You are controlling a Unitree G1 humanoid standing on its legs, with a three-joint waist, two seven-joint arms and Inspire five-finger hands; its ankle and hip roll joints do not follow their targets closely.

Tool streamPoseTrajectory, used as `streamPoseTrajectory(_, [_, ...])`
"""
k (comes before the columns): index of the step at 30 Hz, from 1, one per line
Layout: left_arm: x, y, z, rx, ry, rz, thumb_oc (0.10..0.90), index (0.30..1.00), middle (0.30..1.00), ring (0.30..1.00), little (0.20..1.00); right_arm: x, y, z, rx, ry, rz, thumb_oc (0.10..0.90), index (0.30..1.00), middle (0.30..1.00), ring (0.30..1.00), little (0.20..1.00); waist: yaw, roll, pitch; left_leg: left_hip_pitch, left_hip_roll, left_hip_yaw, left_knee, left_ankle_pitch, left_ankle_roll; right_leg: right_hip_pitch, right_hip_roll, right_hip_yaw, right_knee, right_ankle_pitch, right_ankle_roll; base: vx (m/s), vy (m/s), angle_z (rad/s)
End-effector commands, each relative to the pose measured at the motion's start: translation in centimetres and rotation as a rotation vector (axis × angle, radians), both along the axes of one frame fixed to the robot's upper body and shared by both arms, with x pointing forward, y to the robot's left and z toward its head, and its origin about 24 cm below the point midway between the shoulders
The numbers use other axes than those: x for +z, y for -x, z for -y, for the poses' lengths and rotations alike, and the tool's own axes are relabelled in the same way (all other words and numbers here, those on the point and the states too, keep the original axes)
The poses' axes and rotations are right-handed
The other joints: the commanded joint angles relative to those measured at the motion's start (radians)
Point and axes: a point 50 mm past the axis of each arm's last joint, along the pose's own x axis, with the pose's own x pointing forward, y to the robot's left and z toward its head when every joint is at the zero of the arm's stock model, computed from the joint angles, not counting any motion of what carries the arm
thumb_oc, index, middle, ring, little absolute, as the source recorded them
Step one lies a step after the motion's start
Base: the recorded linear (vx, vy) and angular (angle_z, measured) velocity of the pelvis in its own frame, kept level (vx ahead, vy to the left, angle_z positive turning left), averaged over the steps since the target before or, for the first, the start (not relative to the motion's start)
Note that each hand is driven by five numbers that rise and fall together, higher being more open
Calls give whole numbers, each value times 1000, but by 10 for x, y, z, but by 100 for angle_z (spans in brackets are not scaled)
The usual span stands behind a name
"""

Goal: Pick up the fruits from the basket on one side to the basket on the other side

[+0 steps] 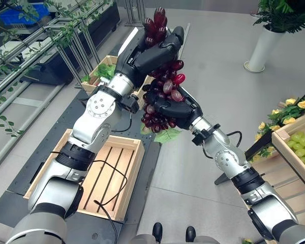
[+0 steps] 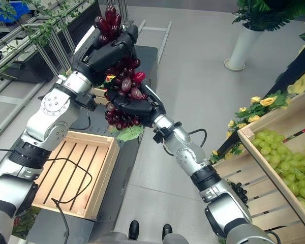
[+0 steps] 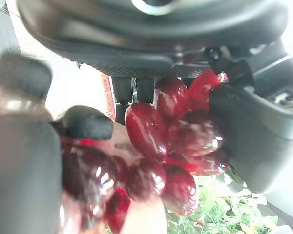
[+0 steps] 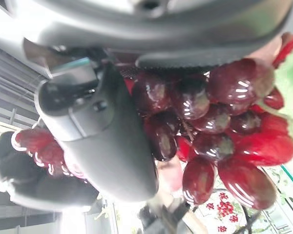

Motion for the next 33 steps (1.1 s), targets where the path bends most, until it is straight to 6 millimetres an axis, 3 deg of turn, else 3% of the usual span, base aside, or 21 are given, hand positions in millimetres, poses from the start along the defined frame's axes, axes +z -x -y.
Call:
streamPoseTrajectory(1, [10, -17, -21, 134, 102, 53, 400, 300, 300, 300, 300, 47, 8, -9, 60, -308, 189, 400, 300, 300, 300, 300, -11, -12, -215, -21, -27, 5, 0, -89, -30, -28, 24, -31, 1, -6, -21, 16, 12, -8])
streamPoseTrajectory(2, [8, -18, -23, 146, 108, 46, 400, 300, 300, 300, 300, 46, 8, -8, 57, -307, 188, 400, 300, 300, 300, 300, -13, -12, -216, -21, -27, 8, 0, -89, -30, -29, 24, -29, 1, -7, -21, 13, 14, -6])
streamPoseTrajectory(3, [6, -19, -25, 158, 111, 40, 439, 359, 359, 359, 359, 46, 8, -8, 55, -307, 187, 400, 300, 300, 300, 300, -15, -12, -215, -21, -26, 10, 0, -89, -30, -29, 24, -27, 1, -6, -22, 11, 14, -4])
streamPoseTrajectory(4, [5, -20, -27, 170, 114, 32, 552, 528, 528, 528, 528, 46, 7, -7, 50, -308, 186, 400, 300, 300, 300, 300, -16, -12, -215, -21, -26, 11, 0, -89, -30, -30, 24, -26, 1, -6, -22, 0, 0, 0])
streamPoseTrajectory(5, [3, -21, -29, 182, 118, 26, 800, 900, 900, 900, 900, 46, 7, -7, 46, -308, 185, 400, 300, 300, 300, 300, -17, -12, -216, -21, -25, 13, 0, -89, -31, -30, 25, -25, 1, -5, -21, 0, 0, 0])
streamPoseTrajectory(17, [-22, -28, -59, 338, 171, -40, 800, 900, 900, 900, 900, 33, -2, 17, -71, -284, 147, 400, 300, 300, 300, 300, -33, -13, -213, -18, -20, 29, 0, -92, -30, -35, 28, -5, 1, -1, -20, 9, 6, -3])
streamPoseTrajectory(27, [-59, -26, -84, 402, 204, -144, 800, 900, 900, 900, 900, 3, -4, 50, -215, -191, 89, 400, 300, 300, 300, 300, -54, -13, -203, -12, -17, 47, 0, -98, -29, -37, 30, 13, 1, 4, -18, 22, 9, -6])
streamPoseTrajectory(33, [-80, -17, -95, 429, 247, -172, 800, 900, 900, 900, 900, -27, -1, 71, -291, -97, 7, 400, 300, 300, 300, 300, -66, -16, -193, -5, -14, 59, 0, -103, -28, -36, 33, 26, 1, 6, -18, 29, 11, -13])
